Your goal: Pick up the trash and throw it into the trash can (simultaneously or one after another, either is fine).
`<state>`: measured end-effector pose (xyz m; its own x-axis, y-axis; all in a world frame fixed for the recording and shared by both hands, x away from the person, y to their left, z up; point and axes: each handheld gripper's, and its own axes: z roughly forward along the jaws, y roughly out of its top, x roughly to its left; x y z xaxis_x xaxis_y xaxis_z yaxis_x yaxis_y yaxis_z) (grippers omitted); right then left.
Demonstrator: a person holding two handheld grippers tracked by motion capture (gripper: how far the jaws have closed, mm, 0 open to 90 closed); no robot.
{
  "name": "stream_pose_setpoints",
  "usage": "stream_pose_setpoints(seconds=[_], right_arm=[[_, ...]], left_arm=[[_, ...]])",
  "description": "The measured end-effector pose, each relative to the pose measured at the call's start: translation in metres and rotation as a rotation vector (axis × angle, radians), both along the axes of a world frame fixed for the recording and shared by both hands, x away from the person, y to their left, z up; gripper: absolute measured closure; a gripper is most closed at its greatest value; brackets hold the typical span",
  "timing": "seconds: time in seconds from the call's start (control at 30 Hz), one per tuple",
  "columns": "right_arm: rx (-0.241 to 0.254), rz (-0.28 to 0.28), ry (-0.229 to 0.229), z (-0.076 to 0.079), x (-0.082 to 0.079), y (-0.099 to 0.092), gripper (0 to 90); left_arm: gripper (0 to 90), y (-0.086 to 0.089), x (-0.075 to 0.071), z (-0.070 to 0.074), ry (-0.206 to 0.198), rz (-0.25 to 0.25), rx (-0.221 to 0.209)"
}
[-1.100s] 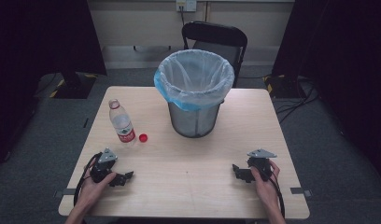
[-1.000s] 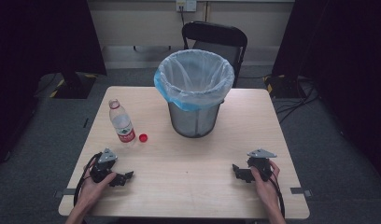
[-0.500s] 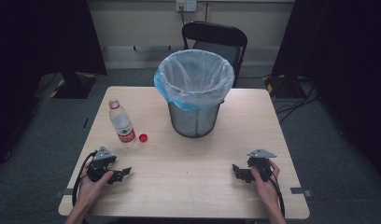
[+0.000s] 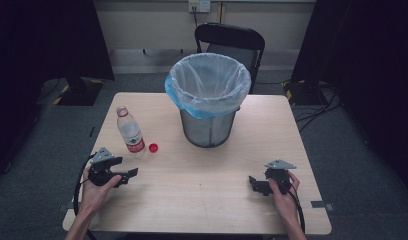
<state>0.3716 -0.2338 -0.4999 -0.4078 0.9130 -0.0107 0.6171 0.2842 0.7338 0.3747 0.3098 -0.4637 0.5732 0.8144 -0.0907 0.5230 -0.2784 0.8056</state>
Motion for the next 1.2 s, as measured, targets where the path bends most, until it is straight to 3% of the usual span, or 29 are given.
stream_pose_setpoints(seconds=[0.3, 0.5, 0.8, 1.2], right_arm=[[0.0, 0.0, 0.0, 0.0, 0.0, 0.0, 11.1], [-0.001, 0.001, 0.0, 0.0, 0.0, 0.0, 11.1], [0.0, 0.0, 0.0, 0.0, 0.0, 0.0, 11.1], [0.0, 0.0, 0.0, 0.0, 0.0, 0.0, 11.1]], left_arm=[[16.7, 0.012, 0.025, 0.02, -0.032, -0.01, -0.011], [16.5, 0.019, 0.044, 0.026, -0.057, -0.002, -0.024], [16.2, 0.013, 0.068, 0.025, -0.062, -0.012, -0.047], [16.1, 0.009, 0.085, 0.007, -0.053, 0.0, -0.055]])
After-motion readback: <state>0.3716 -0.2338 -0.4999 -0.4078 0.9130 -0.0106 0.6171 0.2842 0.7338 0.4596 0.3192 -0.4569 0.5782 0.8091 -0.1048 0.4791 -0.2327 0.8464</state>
